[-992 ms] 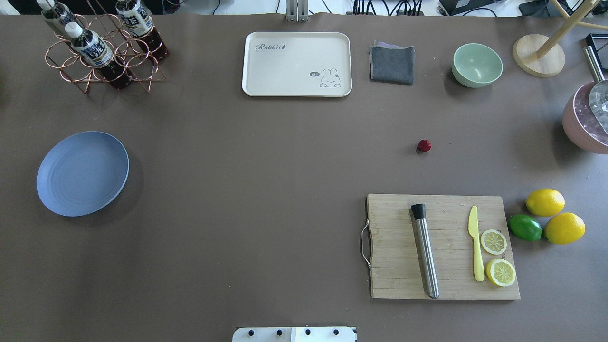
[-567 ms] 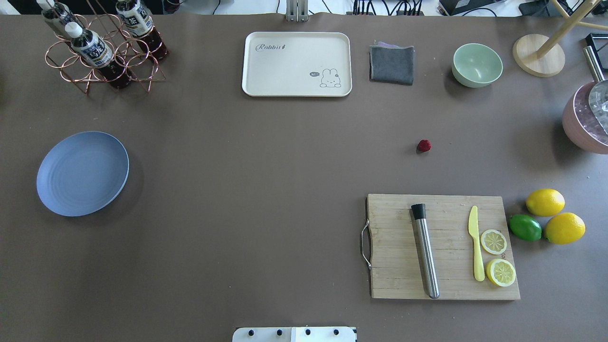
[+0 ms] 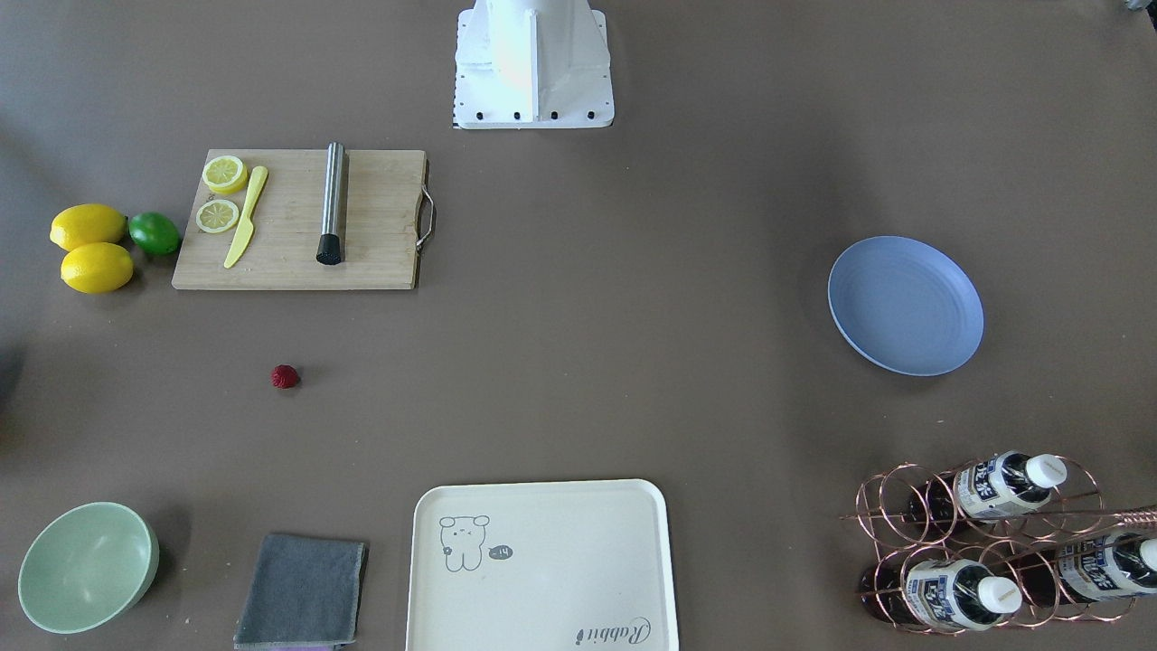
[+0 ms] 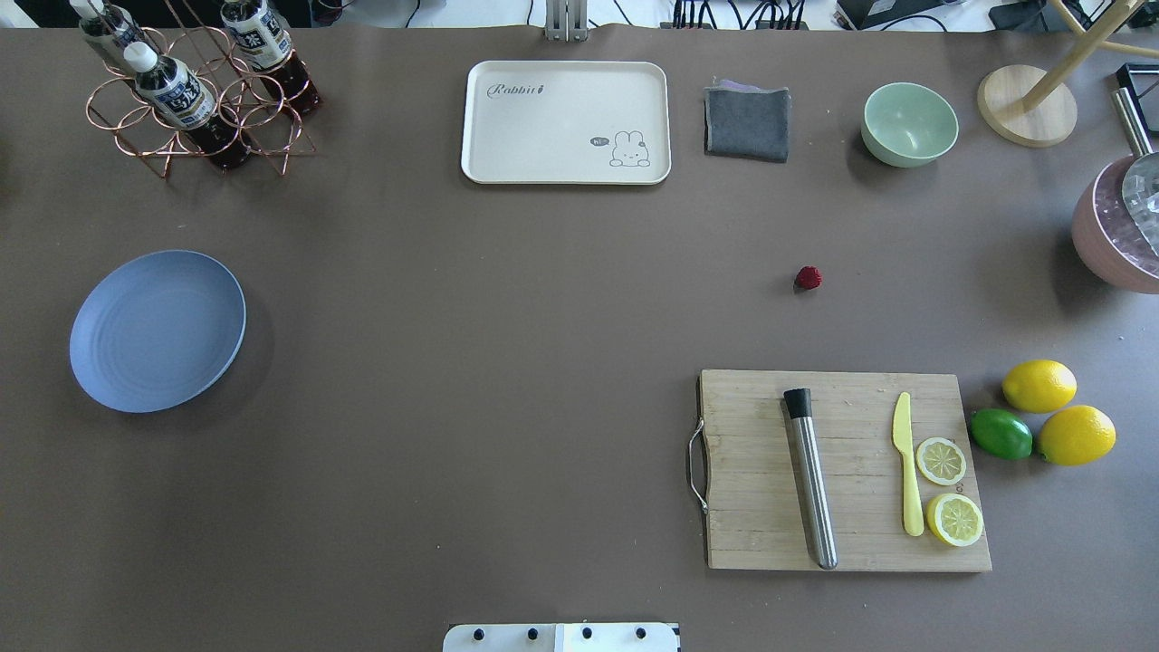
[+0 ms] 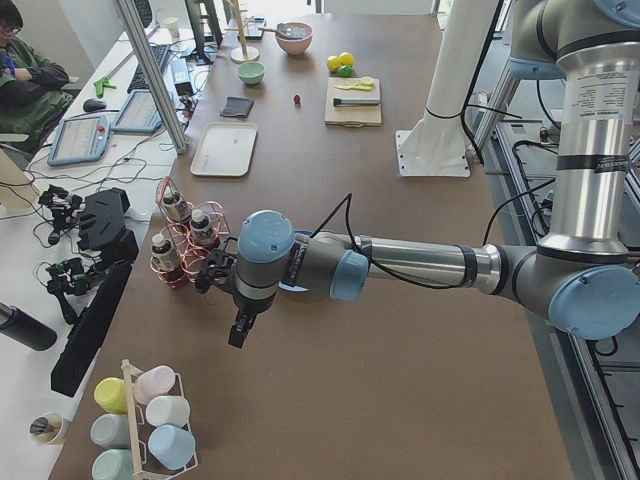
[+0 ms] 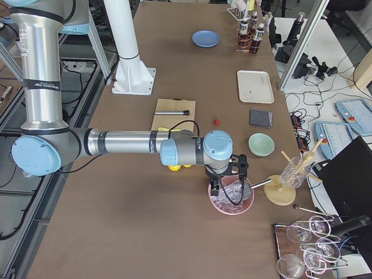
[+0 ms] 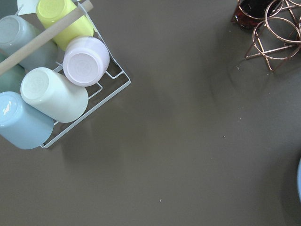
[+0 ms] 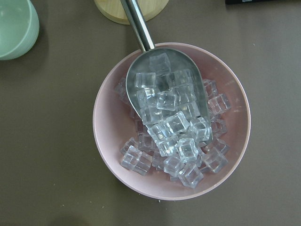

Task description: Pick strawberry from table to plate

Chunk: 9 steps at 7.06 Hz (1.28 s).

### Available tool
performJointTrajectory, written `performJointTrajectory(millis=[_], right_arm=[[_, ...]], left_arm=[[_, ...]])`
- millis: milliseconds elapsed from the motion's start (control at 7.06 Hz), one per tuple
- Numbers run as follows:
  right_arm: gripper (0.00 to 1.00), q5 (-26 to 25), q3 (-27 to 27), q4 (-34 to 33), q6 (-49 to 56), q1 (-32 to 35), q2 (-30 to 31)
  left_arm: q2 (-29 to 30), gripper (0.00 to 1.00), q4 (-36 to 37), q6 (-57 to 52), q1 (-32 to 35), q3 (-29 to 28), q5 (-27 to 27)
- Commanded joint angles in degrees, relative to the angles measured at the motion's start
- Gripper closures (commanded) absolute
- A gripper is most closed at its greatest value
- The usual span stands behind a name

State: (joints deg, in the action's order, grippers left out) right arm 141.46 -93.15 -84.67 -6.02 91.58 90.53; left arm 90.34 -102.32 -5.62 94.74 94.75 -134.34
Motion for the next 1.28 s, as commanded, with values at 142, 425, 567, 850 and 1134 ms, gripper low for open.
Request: performJointTrajectory(millis=[142, 425, 567, 850, 1134], right_arm=[[0.00, 1.2, 2.7, 8.6, -1.6, -4.5, -0.4], [0.00, 1.3, 2.4, 9.1, -3.0, -6.8, -2.0], [0.00, 1.4, 1.9, 9.3, -5.6, -7.8, -2.1], [0.00, 1.1, 0.7, 11.3, -14.3, -10.2, -3.4], [0.00, 1.0, 0.5, 11.7, -14.5, -10.9, -3.5]], left_arm=[[0.4, 0.01, -3.8, 3.9, -3.8, -1.0, -3.5], [-0.7, 0.01, -18.7, 19.9, -10.2, -3.8, -3.6], [-0.8, 0.01, -27.8, 26.2, -14.3, -7.7, -3.6], [-0.8, 0.01, -45.3, 41.1, -22.0, -15.2, -3.0], [-1.0, 0.02, -55.6, 51.0, -28.5, -18.2, 0.0]])
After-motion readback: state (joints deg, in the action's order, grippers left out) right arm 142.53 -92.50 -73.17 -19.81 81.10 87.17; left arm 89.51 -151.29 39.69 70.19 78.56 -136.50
